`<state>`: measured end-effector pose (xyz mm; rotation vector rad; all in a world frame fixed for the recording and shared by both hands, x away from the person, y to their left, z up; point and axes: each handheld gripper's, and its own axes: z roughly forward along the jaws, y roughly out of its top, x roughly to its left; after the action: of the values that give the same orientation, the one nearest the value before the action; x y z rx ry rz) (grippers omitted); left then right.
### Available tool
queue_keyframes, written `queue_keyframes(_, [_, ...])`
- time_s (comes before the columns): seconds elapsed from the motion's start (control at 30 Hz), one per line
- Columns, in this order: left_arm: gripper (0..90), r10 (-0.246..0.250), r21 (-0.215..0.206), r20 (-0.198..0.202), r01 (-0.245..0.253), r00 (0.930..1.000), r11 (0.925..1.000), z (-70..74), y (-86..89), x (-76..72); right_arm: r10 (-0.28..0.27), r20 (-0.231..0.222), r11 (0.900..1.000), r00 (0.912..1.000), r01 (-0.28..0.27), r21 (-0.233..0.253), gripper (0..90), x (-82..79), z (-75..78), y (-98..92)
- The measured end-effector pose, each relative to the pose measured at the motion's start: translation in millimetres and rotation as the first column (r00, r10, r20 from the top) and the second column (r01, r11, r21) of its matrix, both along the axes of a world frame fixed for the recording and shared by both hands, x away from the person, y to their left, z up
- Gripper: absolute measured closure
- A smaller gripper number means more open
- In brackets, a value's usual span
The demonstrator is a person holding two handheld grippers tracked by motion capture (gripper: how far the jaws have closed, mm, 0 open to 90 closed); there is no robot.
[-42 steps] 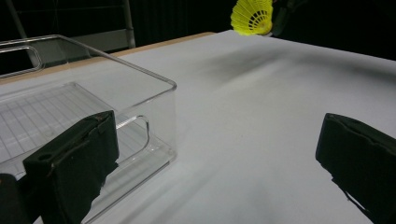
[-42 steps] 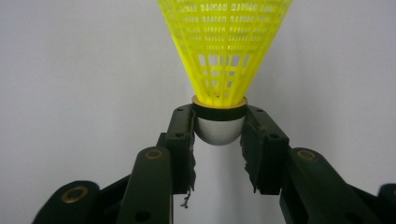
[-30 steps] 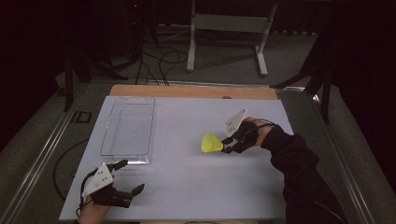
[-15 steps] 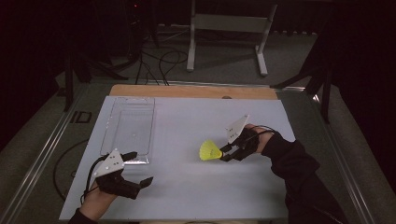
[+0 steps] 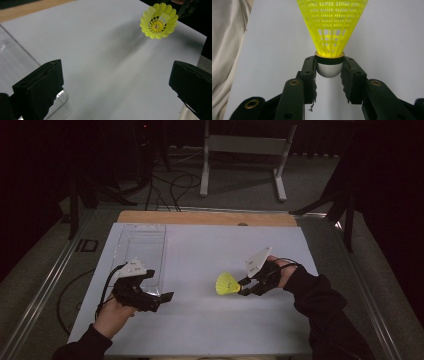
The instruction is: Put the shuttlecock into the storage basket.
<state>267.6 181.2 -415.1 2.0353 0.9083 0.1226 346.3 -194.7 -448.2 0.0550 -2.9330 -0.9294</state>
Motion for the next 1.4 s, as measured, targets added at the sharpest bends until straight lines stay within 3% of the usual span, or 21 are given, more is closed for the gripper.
queue_keyframes(0.1, [0.4, 0.003, 0.01, -0.033, -0.003, 0.9995, 0.9999, 6.2, -8.1, 8.7, 0.0, 0.002, 1.0, 1.0, 0.0, 0.003, 65.7, -0.7, 0.5, -0.3])
queue_keyframes(0.27, [0.4, 0.037, 0.048, -0.053, -0.034, 0.9979, 0.9982, 16.8, -20.3, 21.5, 0.003, 0.001, 1.0, 1.0, -0.003, 0.01, 65.6, -2.0, 2.8, -1.1])
queue_keyframes(0.37, [0.4, 0.011, 0.084, -0.103, -0.003, 0.9947, 0.9965, 20.0, -29.2, 29.2, 0.003, 0.002, 1.0, 1.0, -0.003, 0.018, 65.6, -2.8, 3.8, -2.2])
queue_keyframes(0.5, [0.4, -0.02, 0.102, -0.17, 0.038, 0.9852, 0.9941, 20.7, -41.3, 38.8, 0.004, -0.001, 1.0, 1.0, -0.004, 0.021, 65.7, -3.2, 3.7, -3.3])
queue_keyframes(0.67, [0.4, -0.057, 0.116, -0.249, 0.088, 0.9668, 0.9894, 19.4, -59.0, 49.3, 0.011, -0.009, 1.0, 0.9999, -0.011, 0.021, 65.7, -3.9, 2.4, -1.9])
queue_keyframes(0.87, [0.5, -0.1, 0.105, -0.29, 0.135, 0.9517, 0.9852, 20.5, -75.0, 58.5, 0.027, -0.013, 0.999, 0.9995, -0.027, 0.024, 65.7, -4.2, 1.9, 1.5])
queue_keyframes(0.93, [0.7, -0.099, 0.098, -0.297, 0.134, 0.9498, 0.9862, 20.6, -77.5, 59.8, 0.031, -0.01, 0.999, 0.9995, -0.031, 0.022, 65.6, -3.7, 2.2, 1.9])
queue_keyframes(0.97, [0.7, -0.123, 0.085, -0.304, 0.156, 0.9447, 0.9842, 20.4, -82.7, 62.3, 0.032, -0.015, 0.999, 0.9994, -0.032, 0.024, 65.6, -3.7, 2.4, 2.2])
queue_keyframes(1.1, [8.0, -0.153, 0.056, -0.326, 0.181, 0.9331, 0.9819, 18.1, -92.3, 65.7, 0.036, -0.015, 0.999, 0.9992, -0.035, 0.026, 65.6, -3.7, 1.5, 5.5])
queue_keyframes(1.13, [10.3, -0.153, 0.056, -0.326, 0.181, 0.9331, 0.9819, 18.1, -92.3, 65.7, 0.036, -0.015, 0.999, 0.9992, -0.035, 0.026, 65.6, -3.7, 1.5, 5.5])
queue_keyframes(1.27, [18.3, -0.171, 0.05, -0.349, 0.201, 0.9215, 0.9784, 11.7, -105.2, 70.0, 0.046, -0.015, 0.999, 0.9988, -0.046, 0.028, 65.6, -3.9, 2.4, 8.5])
queue_keyframes(1.4, [28.9, -0.181, 0.052, -0.354, 0.212, 0.9177, 0.9758, 6.8, -112.7, 72.7, 0.053, -0.017, 0.998, 0.9985, -0.052, 0.028, 65.6, -4.4, 3.2, 10.0])
